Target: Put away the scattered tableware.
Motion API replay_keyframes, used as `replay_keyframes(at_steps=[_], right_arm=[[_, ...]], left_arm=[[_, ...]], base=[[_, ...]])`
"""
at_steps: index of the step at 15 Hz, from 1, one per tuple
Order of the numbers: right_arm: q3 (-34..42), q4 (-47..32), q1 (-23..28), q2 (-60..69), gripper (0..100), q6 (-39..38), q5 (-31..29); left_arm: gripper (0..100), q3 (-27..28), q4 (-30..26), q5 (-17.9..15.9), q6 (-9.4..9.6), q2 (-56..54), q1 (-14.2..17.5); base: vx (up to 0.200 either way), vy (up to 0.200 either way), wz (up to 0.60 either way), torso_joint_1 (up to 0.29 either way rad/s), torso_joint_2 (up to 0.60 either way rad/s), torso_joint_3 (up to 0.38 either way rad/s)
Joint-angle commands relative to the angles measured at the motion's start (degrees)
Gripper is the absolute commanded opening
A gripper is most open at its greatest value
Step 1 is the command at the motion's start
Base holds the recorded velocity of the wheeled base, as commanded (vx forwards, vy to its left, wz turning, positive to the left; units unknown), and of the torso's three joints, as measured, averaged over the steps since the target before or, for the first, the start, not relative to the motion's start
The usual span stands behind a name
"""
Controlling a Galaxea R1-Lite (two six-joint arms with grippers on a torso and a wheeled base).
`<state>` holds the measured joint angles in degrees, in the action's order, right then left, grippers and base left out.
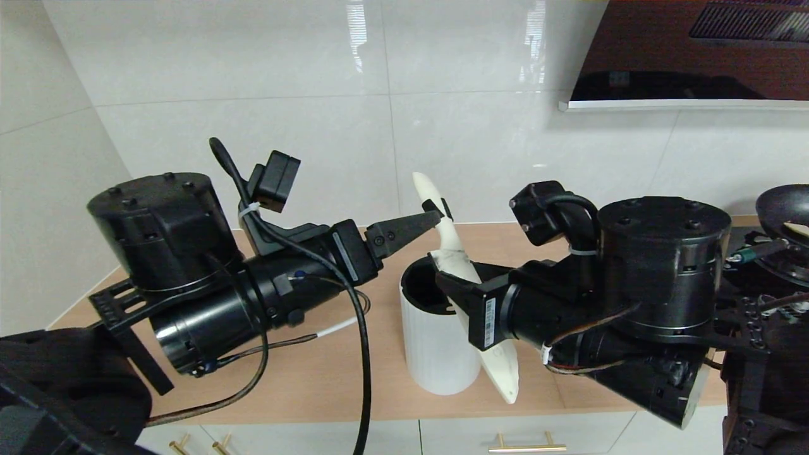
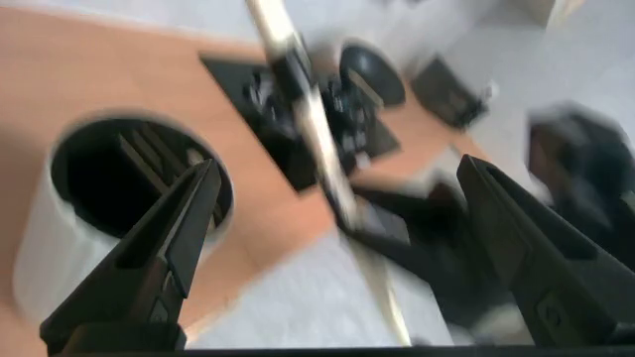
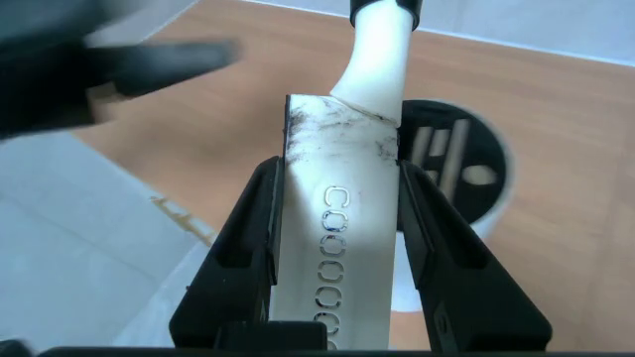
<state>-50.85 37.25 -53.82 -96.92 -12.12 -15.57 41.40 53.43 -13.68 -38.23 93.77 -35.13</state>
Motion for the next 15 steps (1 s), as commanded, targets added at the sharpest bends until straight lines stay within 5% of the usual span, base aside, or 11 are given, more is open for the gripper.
replay_keyframes(at_steps=[1,15], right_arm=[[0.0,0.0,-1.3,-0.3,0,-0.2,0.0],[0.7,0.1,-3.8,-0.1,0,-0.5,0.0]], left_arm=[[100,1.1,0.5,0.1,0.00,2.7,-0.4],[100,4.6,1.8,2.2,-1.32,5.7,-0.6]], base=[[0.000,0.000,0.00,0.000,0.00,0.000],[0.000,0.000,0.00,0.000,0.00,0.000]])
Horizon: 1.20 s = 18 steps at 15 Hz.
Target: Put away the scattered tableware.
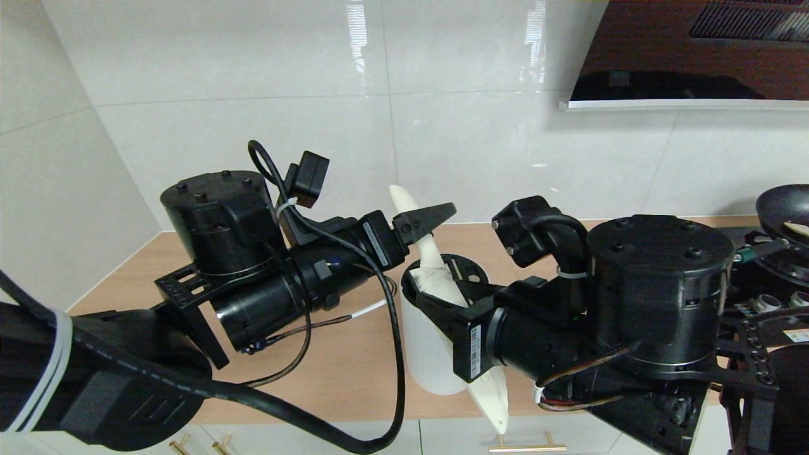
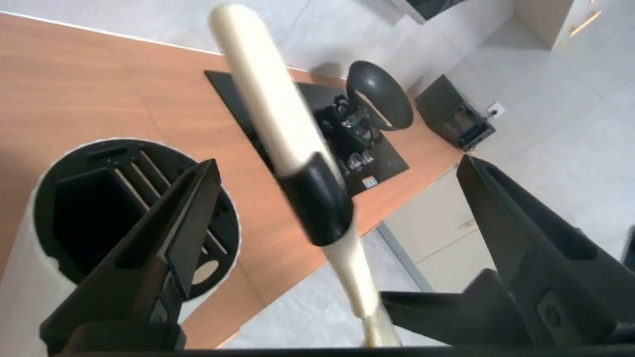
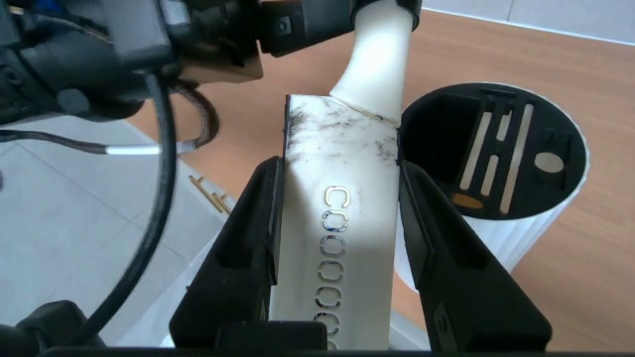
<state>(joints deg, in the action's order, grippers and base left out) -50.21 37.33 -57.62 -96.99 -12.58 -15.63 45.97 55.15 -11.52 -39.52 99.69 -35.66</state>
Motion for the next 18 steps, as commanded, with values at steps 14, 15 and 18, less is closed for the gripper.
replay_keyframes(at_steps=[14,15,18], right_arm=[[0.5,0.0,-0.7,0.1,0,0.0,-0.1],[0.4,0.0,-0.7,0.2,0,0.0,-0.3],[0.5,1.3,-0.7,0.2,0,0.0,-0.5]], left_arm=[[0,1.0,0.0,-0.1,-0.03,1.0,-0.1],[0,0.9,0.0,-0.1,-0.03,1.0,-0.1],[0,1.0,0.0,-0.1,-0.03,1.0,-0.2]], base=[[0.000,0.000,0.00,0.000,0.00,0.000],[0.000,0.000,0.00,0.000,0.00,0.000],[0.000,0.000,0.00,0.000,0.00,0.000]])
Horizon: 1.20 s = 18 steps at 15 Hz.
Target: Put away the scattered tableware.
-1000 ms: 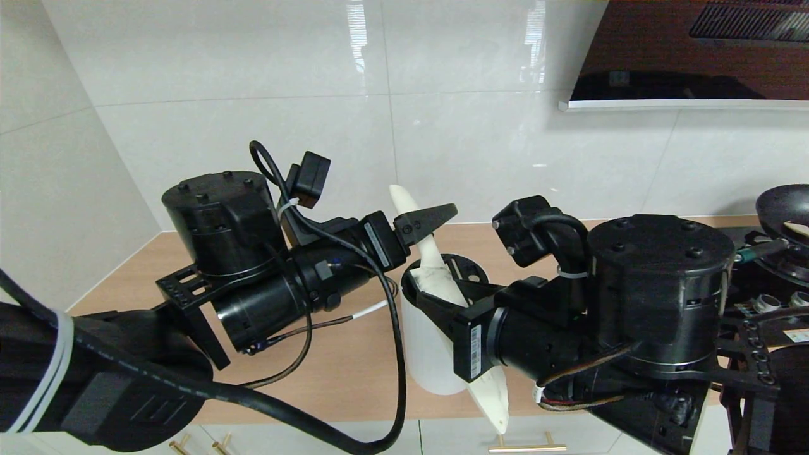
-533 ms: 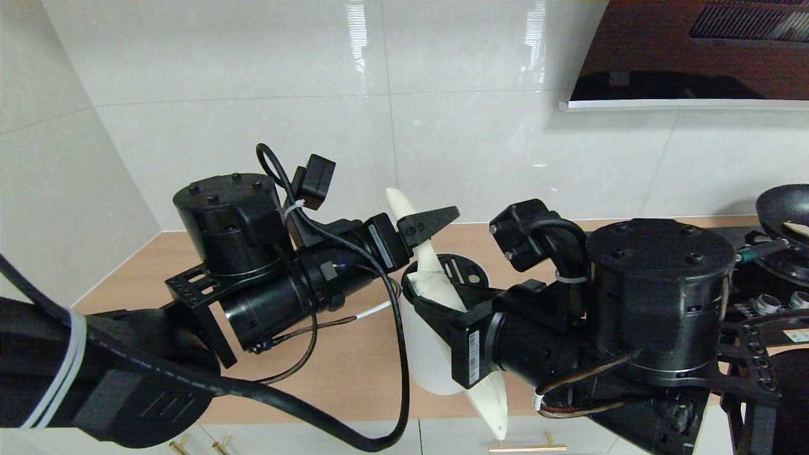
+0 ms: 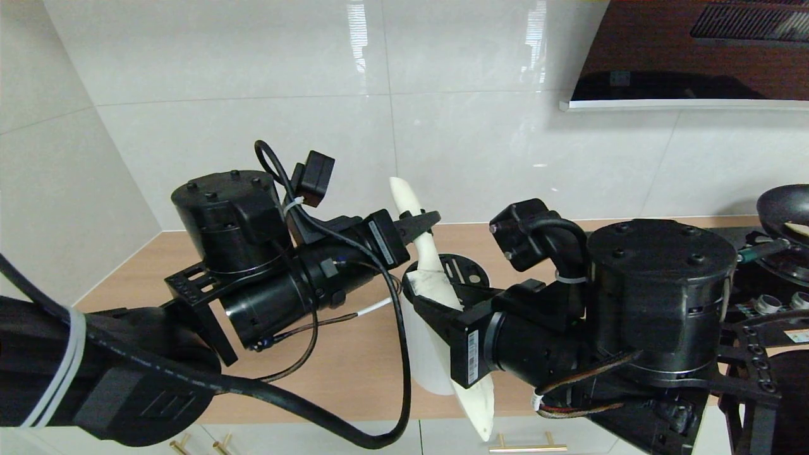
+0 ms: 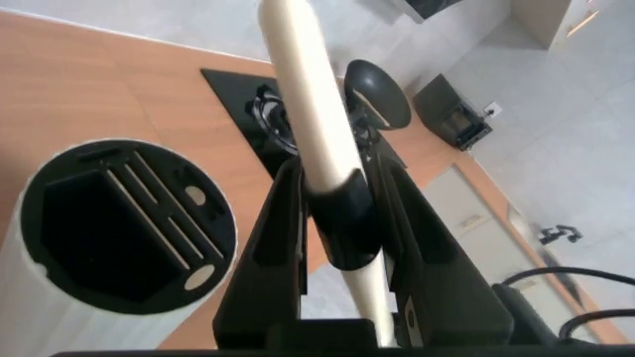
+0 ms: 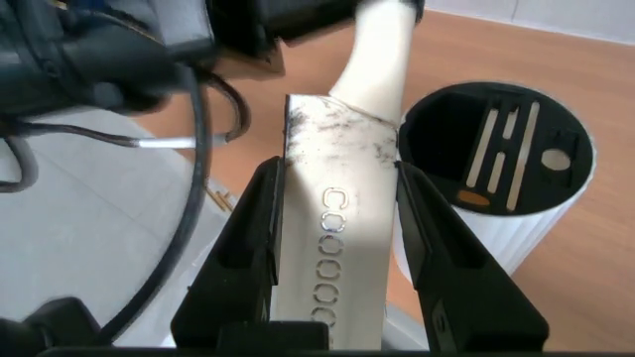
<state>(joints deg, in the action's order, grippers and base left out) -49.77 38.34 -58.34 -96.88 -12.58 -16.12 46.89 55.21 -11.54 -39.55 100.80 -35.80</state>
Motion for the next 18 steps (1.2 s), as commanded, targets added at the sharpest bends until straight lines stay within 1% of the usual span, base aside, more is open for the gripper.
replay_keyframes(at_steps=[1,5,6,9,11,15,16,17,18], right_arm=[[-0.1,0.7,0.1,0.1,0,0.0,-0.6],[-0.1,0.7,0.2,0.5,0,-0.1,-1.0],[-0.2,0.7,0.2,0.5,100,-0.8,-1.0],[-0.1,1.2,0.5,1.7,100,-1.0,-1.5],[-0.1,1.0,4.7,6.6,100,-0.7,-1.1],[-0.1,-0.4,11.9,11.9,100,1.8,-0.5],[-0.1,-0.4,13.1,11.9,100,2.1,-0.5],[-0.1,-0.4,13.3,11.9,100,2.1,-0.4],[0.0,-0.4,13.3,11.6,100,2.2,-0.5]], left_arm=[[0,0.0,0.0,-0.1,0.00,-0.1,0.0],[0,0.0,0.0,-0.1,-0.09,-0.2,0.0],[0,0.0,0.0,-0.1,-0.09,0.0,-0.1],[0,0.0,0.1,0.2,-0.09,-1.5,0.0],[0,0.0,0.1,0.6,-0.09,-4.7,0.6],[0,0.8,0.1,0.2,0.61,-10.4,4.8],[0,0.8,0.1,-0.1,1.58,-11.8,5.5],[0,0.8,0.1,-0.3,2.90,-12.3,6.0],[0,0.8,0.2,-0.8,6.85,-12.8,7.2]], base=[[0.000,0.000,0.00,0.000,0.00,0.000],[0.000,0.000,0.00,0.000,0.00,0.000],[0.000,0.000,0.00,0.000,0.00,0.000],[0.000,0.000,0.00,0.000,0.00,0.000],[0.000,0.000,0.00,0.000,0.00,0.000],[0.000,0.000,0.00,0.000,0.00,0.000],[0.000,0.000,0.00,0.000,0.00,0.000],[0.000,0.000,0.00,0.000,0.00,0.000],[0.000,0.000,0.00,0.000,0.00,0.000]])
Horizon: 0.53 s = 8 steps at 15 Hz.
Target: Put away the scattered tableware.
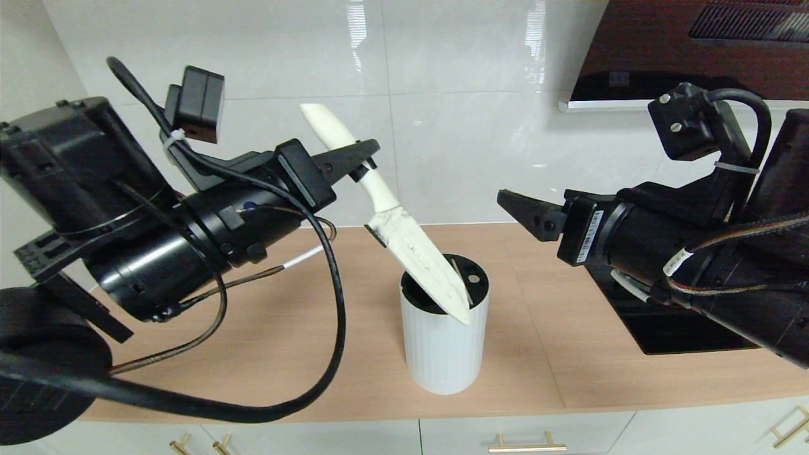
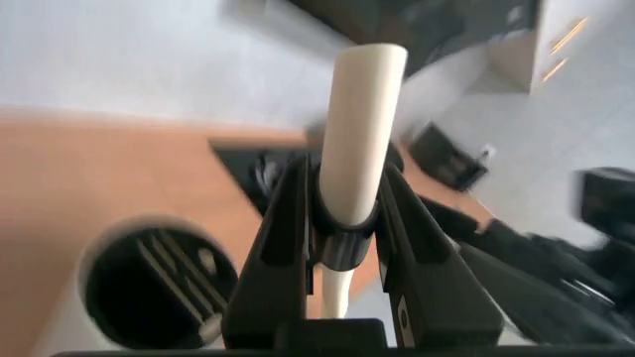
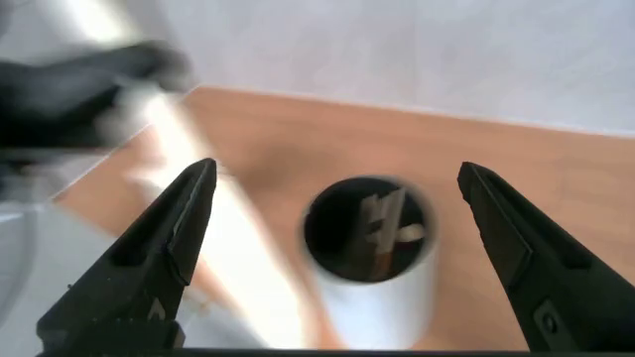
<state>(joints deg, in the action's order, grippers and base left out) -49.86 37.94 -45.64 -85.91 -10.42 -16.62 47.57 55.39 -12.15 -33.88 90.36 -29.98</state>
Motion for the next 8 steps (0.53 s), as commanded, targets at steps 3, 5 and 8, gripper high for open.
replay_keyframes(at_steps=[3,5,8], right_arm=[[0.2,0.0,0.7,0.3,100,0.3,0.0],[0.2,0.0,0.7,0.2,100,0.3,0.0],[0.6,0.0,0.7,0.0,100,0.3,0.0]], left_arm=[[0,-1.9,6.2,-1.9,8.39,-1.2,2.0],[0,-4.4,10.2,-5.4,12.70,0.3,2.0],[0,-7.1,13.1,-6.2,23.07,4.3,2.0]], base=[[0.000,0.000,0.00,0.000,0.00,0.000],[0.000,0.000,0.00,0.000,0.00,0.000],[0.000,0.000,0.00,0.000,0.00,0.000]])
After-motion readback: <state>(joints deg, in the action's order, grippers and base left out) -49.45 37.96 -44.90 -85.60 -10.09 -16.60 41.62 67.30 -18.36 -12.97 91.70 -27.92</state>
